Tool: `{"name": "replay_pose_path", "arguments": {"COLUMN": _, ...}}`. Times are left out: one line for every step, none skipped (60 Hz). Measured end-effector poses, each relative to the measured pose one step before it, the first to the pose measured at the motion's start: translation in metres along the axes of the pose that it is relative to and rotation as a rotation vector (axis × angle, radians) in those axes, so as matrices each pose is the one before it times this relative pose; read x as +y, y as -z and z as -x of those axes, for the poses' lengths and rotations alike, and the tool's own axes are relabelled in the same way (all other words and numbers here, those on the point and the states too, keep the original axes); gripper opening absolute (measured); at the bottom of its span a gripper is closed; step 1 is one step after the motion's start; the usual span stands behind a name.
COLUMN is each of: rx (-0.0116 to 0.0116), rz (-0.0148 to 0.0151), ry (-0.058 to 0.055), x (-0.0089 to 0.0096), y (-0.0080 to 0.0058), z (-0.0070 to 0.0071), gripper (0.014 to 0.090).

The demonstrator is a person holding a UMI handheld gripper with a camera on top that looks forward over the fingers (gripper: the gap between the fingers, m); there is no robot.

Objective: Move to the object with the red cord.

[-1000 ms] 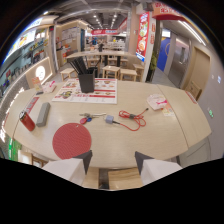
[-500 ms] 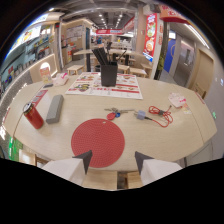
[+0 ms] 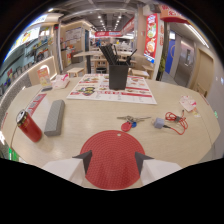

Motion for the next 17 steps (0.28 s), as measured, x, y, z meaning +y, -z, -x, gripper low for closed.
{"name": "replay_pose_path", "arguments": {"rx": 0.00075, "rz": 0.00211, "ry": 0.0000, "x": -0.00031, "y": -0.00100, "z": 0.00017, "gripper": 0.0843}}
{"name": "replay_pose_path", "arguments": {"rx": 0.00236, "rz": 0.00269, "ry": 0.0000, "x": -0.00016, "y": -0.00098, "z": -0.00001, "gripper": 0.0845}}
{"name": "replay_pose_path", "arguments": {"rx": 0.00088, "rz": 0.00278, "ry": 0.0000, "x": -0.00025, "y": -0.00076, "z": 0.00004, "gripper": 0.0844}}
{"name": "replay_pose_path", "arguments": {"rx": -0.00118, "rz": 0.00146, "ry": 0.0000, "x": -0.00046, "y": -0.00060, "z": 0.00032, "gripper": 0.0845}}
{"name": "replay_pose_path", "arguments": {"rx": -0.00169, "rz": 0.00023, "ry": 0.0004, "x": -0.00043, "y": -0.00084, "z": 0.00041, "gripper": 0.0845}}
{"name": "replay_pose_path", "arguments": {"rx": -0.00039, "rz": -0.00011, "ry": 0.0006, "x": -0.00076, "y": -0.00078, "z": 0.00000, "gripper": 0.0845}}
{"name": "replay_pose_path", "arguments": {"rx": 0.00073, "rz": 0.00030, "ry": 0.0008, "x": -0.00057, "y": -0.00053, "z": -0.00001, "gripper": 0.0846}}
{"name": "replay_pose_path", "arguments": {"rx": 0.00119, "rz": 0.00034, "ry": 0.0007, "x": -0.00059, "y": -0.00061, "z": -0.00027, "gripper": 0.0845}}
{"name": "replay_pose_path", "arguments": {"rx": 0.00065, "rz": -0.00015, "ry": 0.0007, "x": -0.00044, "y": -0.00045, "z": -0.00026, "gripper": 0.0844}}
{"name": "replay_pose_path", "arguments": {"rx": -0.00006, "rz": -0.00077, "ry": 0.0008, "x": -0.00068, "y": -0.00045, "z": 0.00013, "gripper": 0.0846}}
{"name": "replay_pose_path", "arguments": {"rx": -0.00007, "rz": -0.00173, "ry": 0.0012, "x": -0.00083, "y": -0.00029, "z": 0.00004, "gripper": 0.0847}}
{"name": "replay_pose_path", "arguments": {"rx": 0.00155, "rz": -0.00288, "ry": 0.0020, "x": -0.00087, "y": -0.00030, "z": -0.00020, "gripper": 0.0847}}
{"name": "replay_pose_path", "arguments": {"rx": 0.00215, "rz": -0.00825, "ry": 0.0020, "x": -0.00151, "y": -0.00076, "z": -0.00017, "gripper": 0.0849}}
{"name": "replay_pose_path", "arguments": {"rx": 0.00192, "rz": -0.00857, "ry": 0.0010, "x": -0.00204, "y": -0.00083, "z": -0.00044, "gripper": 0.0847}}
{"name": "replay_pose_path", "arguments": {"rx": 0.00132, "rz": -0.00204, "ry": -0.0003, "x": -0.00107, "y": -0.00018, "z": -0.00036, "gripper": 0.0847}}
{"name": "replay_pose_path", "arguments": {"rx": 0.00008, "rz": -0.00075, "ry": -0.0019, "x": -0.00068, "y": -0.00009, "z": -0.00020, "gripper": 0.0846}}
{"name": "replay_pose_path", "arguments": {"rx": -0.00005, "rz": 0.00031, "ry": -0.0034, "x": -0.00064, "y": -0.00002, "z": -0.00025, "gripper": 0.0844}}
